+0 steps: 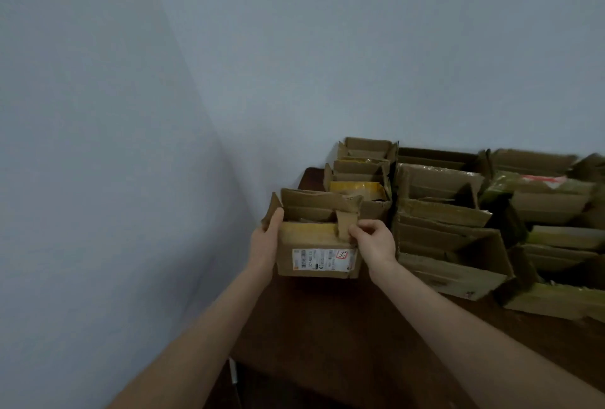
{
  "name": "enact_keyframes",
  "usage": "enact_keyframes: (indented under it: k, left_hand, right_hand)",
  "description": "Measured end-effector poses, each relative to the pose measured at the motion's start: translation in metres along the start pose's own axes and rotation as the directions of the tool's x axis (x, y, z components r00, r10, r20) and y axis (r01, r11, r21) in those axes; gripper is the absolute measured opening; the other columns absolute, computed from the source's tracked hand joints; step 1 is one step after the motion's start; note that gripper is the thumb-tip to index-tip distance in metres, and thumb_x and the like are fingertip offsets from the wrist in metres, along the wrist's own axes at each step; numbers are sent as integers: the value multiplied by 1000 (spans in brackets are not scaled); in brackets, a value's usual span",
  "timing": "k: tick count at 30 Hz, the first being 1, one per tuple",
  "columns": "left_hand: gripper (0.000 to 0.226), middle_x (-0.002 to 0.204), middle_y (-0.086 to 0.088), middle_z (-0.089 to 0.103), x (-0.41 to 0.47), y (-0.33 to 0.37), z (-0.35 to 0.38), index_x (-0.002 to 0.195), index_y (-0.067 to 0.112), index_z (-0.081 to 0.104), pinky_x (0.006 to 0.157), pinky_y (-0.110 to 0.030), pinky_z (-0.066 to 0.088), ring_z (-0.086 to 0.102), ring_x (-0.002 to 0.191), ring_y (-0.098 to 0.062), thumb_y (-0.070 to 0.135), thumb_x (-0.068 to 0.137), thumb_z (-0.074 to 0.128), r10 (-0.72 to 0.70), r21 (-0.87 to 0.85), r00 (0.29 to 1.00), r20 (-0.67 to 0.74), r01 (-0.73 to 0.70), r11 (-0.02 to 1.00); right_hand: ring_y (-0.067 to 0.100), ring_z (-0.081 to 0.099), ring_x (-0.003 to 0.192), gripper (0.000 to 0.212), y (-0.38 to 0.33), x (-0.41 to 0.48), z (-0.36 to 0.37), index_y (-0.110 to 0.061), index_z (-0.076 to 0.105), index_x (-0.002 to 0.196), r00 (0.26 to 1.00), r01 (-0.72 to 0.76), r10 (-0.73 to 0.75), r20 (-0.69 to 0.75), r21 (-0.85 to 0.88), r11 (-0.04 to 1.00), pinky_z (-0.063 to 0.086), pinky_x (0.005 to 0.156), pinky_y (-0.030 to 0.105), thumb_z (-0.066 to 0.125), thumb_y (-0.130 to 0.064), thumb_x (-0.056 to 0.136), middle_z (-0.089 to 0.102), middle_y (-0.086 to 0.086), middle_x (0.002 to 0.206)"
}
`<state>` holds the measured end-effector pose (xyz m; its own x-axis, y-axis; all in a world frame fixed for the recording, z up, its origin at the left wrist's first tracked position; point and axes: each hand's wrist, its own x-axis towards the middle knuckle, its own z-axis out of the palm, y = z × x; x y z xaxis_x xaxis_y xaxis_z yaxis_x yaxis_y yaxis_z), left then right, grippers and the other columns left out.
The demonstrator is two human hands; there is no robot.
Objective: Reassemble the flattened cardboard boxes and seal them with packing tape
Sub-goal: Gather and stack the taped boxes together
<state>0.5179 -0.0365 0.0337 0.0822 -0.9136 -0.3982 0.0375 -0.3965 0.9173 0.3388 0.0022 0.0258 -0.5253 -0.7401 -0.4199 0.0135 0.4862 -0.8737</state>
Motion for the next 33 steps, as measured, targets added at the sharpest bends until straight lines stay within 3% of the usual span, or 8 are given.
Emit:
enact_keyframes:
  k: [8, 13, 17, 22, 25, 27, 30, 33]
  left_hand:
    - [23, 89, -5, 69, -5, -22, 1, 96, 14, 67, 65, -26, 48, 65, 82, -16, 32, 95, 54, 68, 59, 997, 43, -71, 996]
    - [21, 89, -7, 70, 2, -24, -9, 94, 14, 67, 78, -34, 52, 66, 86, -22, 30, 96, 54, 40, 30, 998, 42, -41, 999]
    - [21, 99, -7, 69, 10, -21, -22, 108, 12, 63, 88, -41, 52, 65, 95, -22, 27, 95, 54, -33, -47, 995, 89, 38, 998]
    - [43, 118, -1, 57, 20, -12, -27, 129, 12, 49, 96, -38, 48, 56, 111, -20, 23, 90, 64, 159, 143, 987, -30, -153, 978]
    - [26, 105, 1, 59, 21, 4, -32, 110, 14, 61, 87, -34, 51, 56, 101, -15, 15, 84, 67, 707, 619, 668, 231, -662, 424]
    - [29, 108, 0, 63, 15, 12, -24, 111, 17, 63, 86, -32, 51, 57, 104, -16, 20, 82, 66, 592, 558, 449, 670, -830, -2]
    - [79, 144, -4, 43, 13, 4, -7, 147, 13, 29, 114, -32, 25, 37, 134, -20, 44, 83, 63, 121, 640, 631, 766, -734, -229]
    - [71, 131, -1, 56, 19, -7, -9, 142, 16, 38, 119, -36, 6, 47, 126, -18, 44, 81, 62, 106, 668, 668, 736, -692, -272]
  right_hand:
    - [29, 47, 126, 91, 14, -10, -2, -14, 36, 142, 999, -39, 43, 11, -265, 964, 45, 97, 43, 73, -58, 72, 47, 7, 138]
    - [24, 61, 96, 28, 13, -8, -7, -11, 56, 122, 998, -53, 42, -55, -212, 976, 53, 88, 40, 49, -24, 98, 62, 5, 99]
    - [22, 60, 88, 12, 11, -6, -19, -16, 54, 99, 992, -121, 125, -32, 107, 987, 54, 81, 38, 43, -13, 101, 58, 3, 87]
    - [23, 63, 93, 13, 15, -5, -19, -22, 57, 93, 996, -35, 34, -86, -17, 999, 55, 88, 44, 46, -17, 100, 62, 5, 95]
    - [22, 63, 92, 16, 12, -7, -20, -25, 55, 86, 993, 26, -39, -115, -114, 993, 55, 86, 45, 47, -19, 99, 63, 3, 92]
    - [19, 62, 88, 15, 10, -11, -20, -21, 57, 89, 989, 71, -91, -114, -175, 982, 55, 85, 43, 47, -20, 100, 61, 0, 87]
    - [16, 60, 83, 16, 7, -14, -18, -15, 60, 95, 982, 136, -162, -96, -240, 961, 55, 83, 40, 46, -19, 100, 58, -4, 82]
    - [19, 62, 88, 13, 8, -13, -20, -20, 57, 92, 981, 136, -160, -111, -197, 971, 55, 85, 43, 46, -18, 100, 58, -4, 84]
